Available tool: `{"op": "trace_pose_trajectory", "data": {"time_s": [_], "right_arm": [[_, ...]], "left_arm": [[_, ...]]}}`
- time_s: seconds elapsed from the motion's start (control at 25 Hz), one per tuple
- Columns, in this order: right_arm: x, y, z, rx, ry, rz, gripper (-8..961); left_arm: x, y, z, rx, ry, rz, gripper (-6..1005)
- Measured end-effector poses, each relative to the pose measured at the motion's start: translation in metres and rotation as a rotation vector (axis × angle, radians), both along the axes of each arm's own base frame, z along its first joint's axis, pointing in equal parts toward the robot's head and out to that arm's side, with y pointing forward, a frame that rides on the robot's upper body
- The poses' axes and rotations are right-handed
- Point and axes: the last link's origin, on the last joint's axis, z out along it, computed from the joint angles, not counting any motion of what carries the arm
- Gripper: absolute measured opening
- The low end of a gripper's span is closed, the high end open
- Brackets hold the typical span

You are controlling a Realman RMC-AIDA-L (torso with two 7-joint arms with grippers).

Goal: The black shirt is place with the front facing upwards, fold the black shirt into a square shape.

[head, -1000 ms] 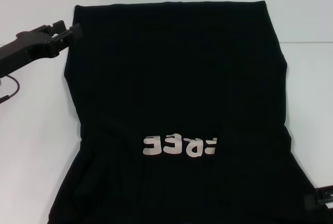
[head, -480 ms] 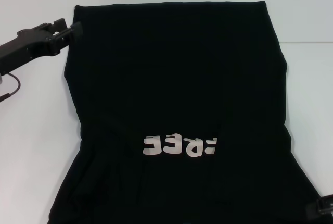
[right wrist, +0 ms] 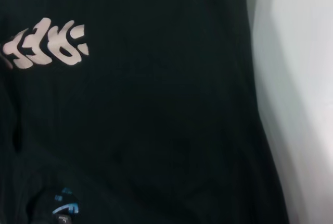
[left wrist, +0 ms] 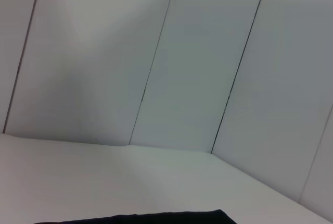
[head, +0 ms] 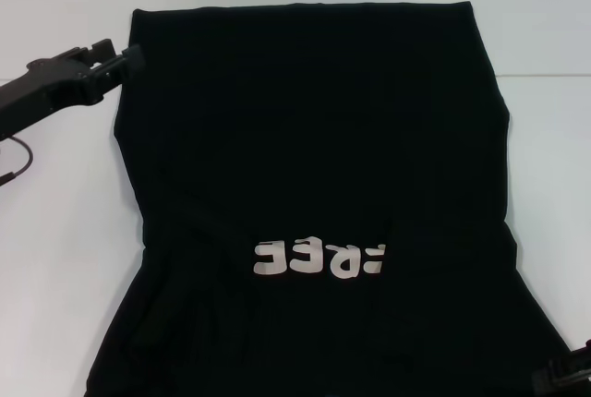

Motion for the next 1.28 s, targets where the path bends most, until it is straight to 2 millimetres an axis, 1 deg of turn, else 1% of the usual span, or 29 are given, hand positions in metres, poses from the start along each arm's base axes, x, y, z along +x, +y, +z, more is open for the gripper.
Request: {"op": "trace_pose_trajectory", "data": {"time_s": [0.28,0.6,0.8,1.0,1.2,1.28], "right_arm": [[0.000,0.002,0.006,-0.001,0.002,0.022,559],[-0.001,0.000,0.000,-0.047,0.026,0.027,416],[0.001,-0.002,0.001,-0.047,0.024,0.026,170],[0.001,-0.002,0.001,-0.052,0.026,0.040,50],[-0.001,-0.005,-0.004,-0.061,0.045,0.071,51],[0.001,-0.007,-0.003,-0.055,0.057,0.085,51]], "left_arm": [[-0.005,-0.003,0.001,0.005,-0.006,0.012,530],[-0.005,-0.003,0.002,0.008,-0.005,0.016,530],[-0.004,-0.002,0.002,0.009,-0.004,0.014,529],[-0.004,-0.002,0.000,-0.007,-0.004,0.017,529],[-0.012,-0.009,0.001,-0.129,0.014,0.069,529],[-0.020,-0.018,0.011,-0.217,0.016,0.101,529]]}}
